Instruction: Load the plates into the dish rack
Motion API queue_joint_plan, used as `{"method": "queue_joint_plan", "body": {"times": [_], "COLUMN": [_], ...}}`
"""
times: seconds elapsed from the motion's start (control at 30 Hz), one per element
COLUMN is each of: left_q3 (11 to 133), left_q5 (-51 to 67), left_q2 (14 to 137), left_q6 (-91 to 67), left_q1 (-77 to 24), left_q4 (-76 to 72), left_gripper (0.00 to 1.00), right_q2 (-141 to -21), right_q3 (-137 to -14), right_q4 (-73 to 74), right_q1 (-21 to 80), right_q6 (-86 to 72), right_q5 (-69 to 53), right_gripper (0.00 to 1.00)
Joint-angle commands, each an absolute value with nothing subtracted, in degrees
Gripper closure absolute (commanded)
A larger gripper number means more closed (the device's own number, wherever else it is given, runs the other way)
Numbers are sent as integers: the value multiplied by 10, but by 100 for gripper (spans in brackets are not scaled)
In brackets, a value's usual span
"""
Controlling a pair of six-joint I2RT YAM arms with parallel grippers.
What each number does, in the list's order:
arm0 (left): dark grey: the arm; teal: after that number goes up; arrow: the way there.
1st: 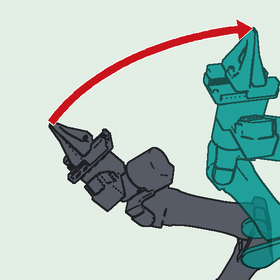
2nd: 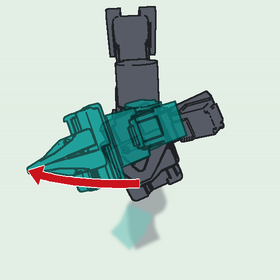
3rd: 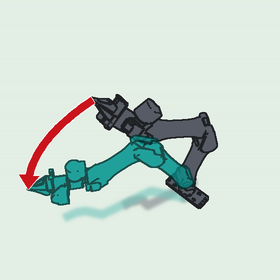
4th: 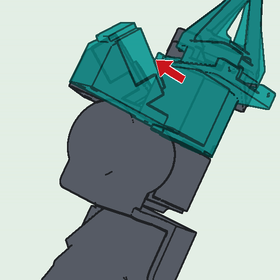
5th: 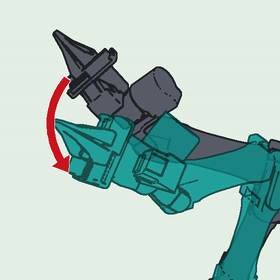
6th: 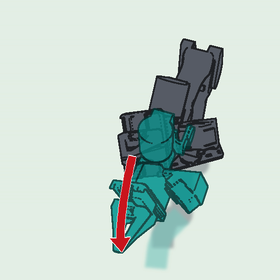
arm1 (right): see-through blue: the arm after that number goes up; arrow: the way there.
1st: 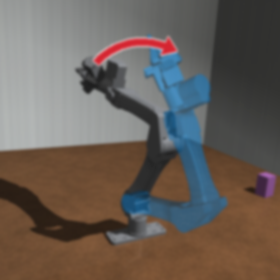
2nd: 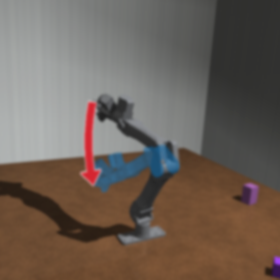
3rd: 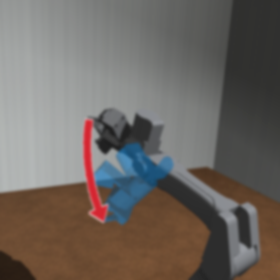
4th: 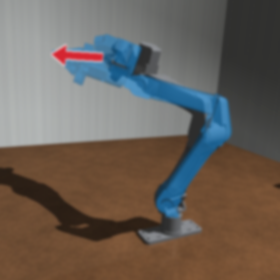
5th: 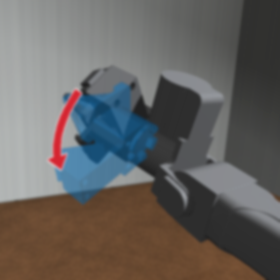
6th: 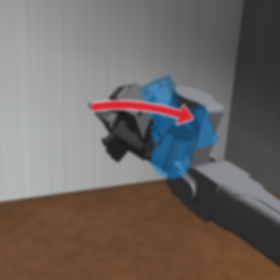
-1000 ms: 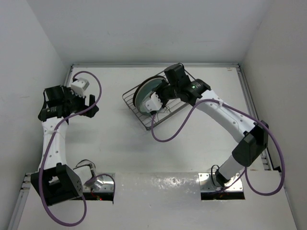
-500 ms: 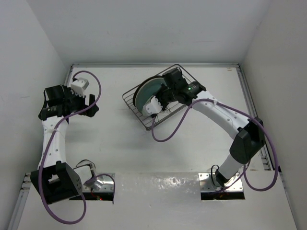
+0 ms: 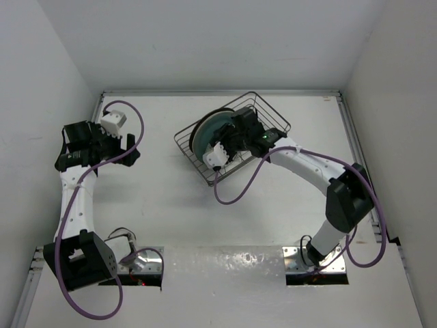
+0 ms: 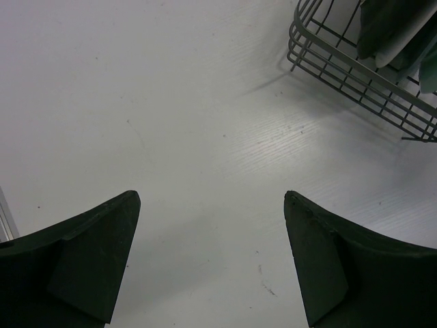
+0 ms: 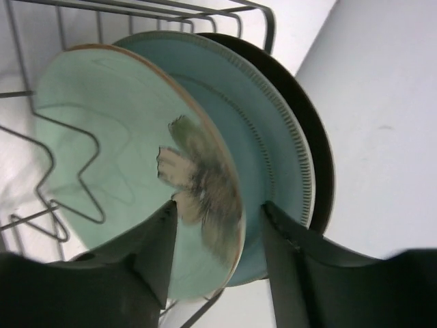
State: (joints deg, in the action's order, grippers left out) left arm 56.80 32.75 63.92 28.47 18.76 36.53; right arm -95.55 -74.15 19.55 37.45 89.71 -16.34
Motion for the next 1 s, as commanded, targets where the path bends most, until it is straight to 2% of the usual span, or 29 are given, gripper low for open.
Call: {"method": "queue_joint_plan", "body": {"times": [0.0, 0.2, 0.33, 0.4, 0.47, 0.5, 0.53, 0.6, 0.63, 0.7, 0.87, 0.97], "left_q3": [573, 575, 579, 575, 562, 556, 543, 530, 521, 512, 458, 407], "left_q5": [332, 335, 335, 335, 334, 332, 330, 310, 301, 275, 208, 195], "left_q2": [637, 636, 628, 622, 614, 612, 610, 607, 605, 602, 590, 569], "left_q6": [290, 291, 291, 282, 274, 266, 264, 270, 277, 303, 321, 316], "left_q1": [191, 191, 191, 191, 191, 190, 190, 191, 191, 191, 191, 191], "left_q4": [341, 346, 352, 345, 331, 326, 316, 308, 306, 308, 293, 259], "left_gripper": [17, 17, 17, 17, 16, 16, 16, 16, 16, 16, 18, 18], "right_q2": [-925, -899, -819, -747, -697, -658, -644, -624, -623, -631, -644, -627], "right_q3": [-727, -718, -652, -612, -554, -542, -535, -532, -522, -508, -421, -355], "right_q4": [98, 26, -111, -178, -272, -274, -218, -127, -37, 71, 158, 159], "right_q1": [372, 372, 372, 372, 372, 371, 370, 352, 320, 276, 67, 2], "right_q6": [868, 782, 611, 523, 337, 276, 172, 75, -19, -101, -254, -294], "right_q5": [-176, -170, -183, -160, -89, 16, 77, 180, 187, 173, 112, 139], "right_gripper": [47, 27, 1, 1, 1, 1, 1, 1, 1, 1, 1, 1]}}
